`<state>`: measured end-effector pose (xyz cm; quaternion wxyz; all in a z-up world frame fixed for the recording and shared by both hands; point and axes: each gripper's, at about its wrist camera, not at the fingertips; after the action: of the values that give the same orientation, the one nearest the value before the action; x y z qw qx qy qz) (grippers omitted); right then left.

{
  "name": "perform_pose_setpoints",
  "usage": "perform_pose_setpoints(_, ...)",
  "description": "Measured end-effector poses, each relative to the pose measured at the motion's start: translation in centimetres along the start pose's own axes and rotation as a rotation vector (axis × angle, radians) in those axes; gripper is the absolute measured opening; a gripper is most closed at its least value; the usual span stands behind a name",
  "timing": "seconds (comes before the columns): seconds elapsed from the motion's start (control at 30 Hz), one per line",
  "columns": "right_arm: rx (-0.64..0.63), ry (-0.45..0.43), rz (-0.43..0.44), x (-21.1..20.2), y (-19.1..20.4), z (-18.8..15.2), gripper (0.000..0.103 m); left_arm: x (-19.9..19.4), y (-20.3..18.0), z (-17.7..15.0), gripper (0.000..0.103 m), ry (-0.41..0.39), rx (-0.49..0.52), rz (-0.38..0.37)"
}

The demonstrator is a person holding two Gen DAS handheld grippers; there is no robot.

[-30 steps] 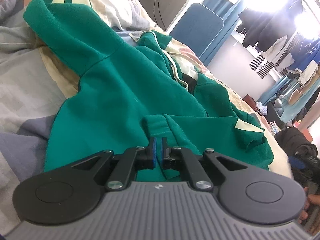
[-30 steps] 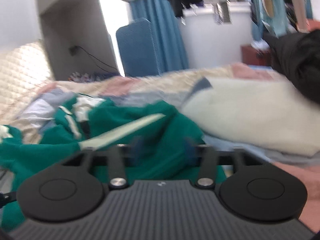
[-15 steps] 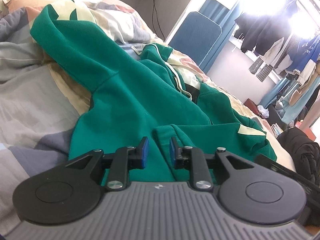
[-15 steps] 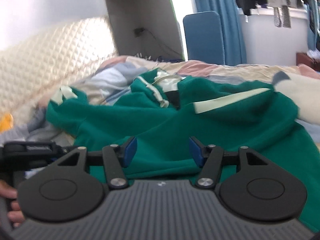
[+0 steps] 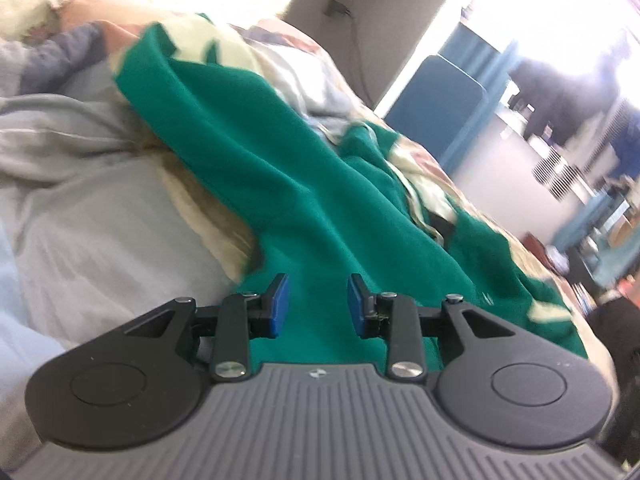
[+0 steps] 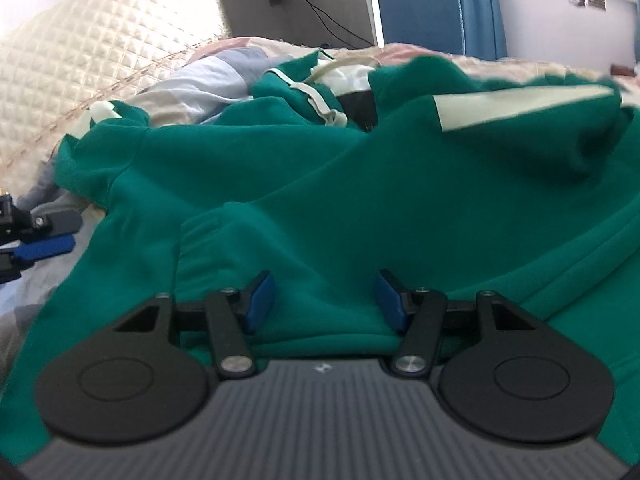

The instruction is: Fold large clothes

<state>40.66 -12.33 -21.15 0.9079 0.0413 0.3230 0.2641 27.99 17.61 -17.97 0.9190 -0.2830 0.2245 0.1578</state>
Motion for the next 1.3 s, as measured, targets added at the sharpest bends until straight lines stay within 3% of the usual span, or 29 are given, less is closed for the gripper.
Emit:
perform_pose_setpoints(0.13, 0.012, 0.007, 0.01, -0.1, -0.2, 0.2, 0.059, 0.4, 2.4, 1.5, 0.05, -0.063, -0.081, 0.098)
perform_pose_setpoints(0.27, 0.046, 0.022, 0.023, -0.1, -0.6, 0.8, 0.058, 1.3, 5.6, 3.6, 0.051, -0.125, -0.177, 0.179)
perform_pose_setpoints(0.37, 0.069, 0.022, 0.027, -0.6, -0.9, 1.1, 0.058, 2.0, 8.1, 5.5, 0.051, -0.183, -0.245, 0.192)
perform_pose_setpoints(0.47, 0.102, 0.024, 0.026, -1.3, -1.2, 1.3, 0.058, 3.1, 9.2, 7.2, 0.052, -0.244, -0.193, 0.198)
perform_pose_setpoints(0.63, 0.159, 0.027, 0.046, -2.3, -1.7, 1.8, 0.059, 5.9, 10.7, 10.1, 0.057, -0.223, -0.172, 0.138)
perform_pose_setpoints(0.7, 0.169, 0.03, 0.052, -2.7, -1.8, 1.9, 0.059, 6.7, 11.3, 11.3, 0.06, -0.25, -0.196, 0.16)
perform_pose_setpoints(0.77, 0.167, 0.034, 0.055, -3.1, -1.8, 1.9, 0.059, 8.1, 12.4, 12.5, 0.066, -0.251, -0.283, 0.197)
perform_pose_setpoints(0.83, 0.161, 0.033, 0.051, -3.6, -1.9, 1.9, 0.059, 10.1, 14.2, 13.4, 0.07, -0.186, -0.402, 0.182)
perform_pose_setpoints(0.93, 0.16, 0.023, 0.069, -4.5, -2.0, 2.3, 0.059, 11.2, 14.7, 14.4, 0.069, -0.222, -0.438, 0.245)
perform_pose_setpoints(0.97, 0.152, 0.013, 0.071, -4.8, -1.9, 2.6, 0.059, 11.4, 14.5, 14.9, 0.069, -0.238, -0.428, 0.272)
perform_pose_setpoints(1.0, 0.139, -0.004, 0.068, -5.2, -1.9, 2.8, 0.059, 11.5, 14.0, 15.4, 0.06, -0.254, -0.404, 0.288)
perform_pose_setpoints(1.03, 0.119, -0.025, 0.061, -5.6, -1.9, 3.0, 0.059, 11.5, 13.4, 16.0, 0.041, -0.262, -0.37, 0.303)
perform_pose_setpoints(1.1, 0.081, -0.086, 0.046, -6.7, -1.9, 3.5, 0.059, 11.5, 11.8, 17.5, 0.019, -0.243, -0.288, 0.352)
perform_pose_setpoints(1.17, 0.065, -0.136, 0.045, -7.6, -2.3, 3.8, 0.059, 11.0, 9.0, 19.1, 0.014, -0.23, -0.161, 0.408)
perform_pose_setpoints(1.3, 0.098, -0.18, 0.05, -8.8, -3.7, 4.2, 0.059, 8.3, 1.1, 20.8, 0.013, -0.289, 0.159, 0.432)
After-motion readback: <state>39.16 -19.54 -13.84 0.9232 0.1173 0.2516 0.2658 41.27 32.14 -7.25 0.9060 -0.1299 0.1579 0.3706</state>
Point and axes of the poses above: each gripper's, at about its wrist camera, not at the fingertips, and x roughly the way its jaws point, y to its left, z to its top, and after that the axes turned 1 degree about -y, right-handed
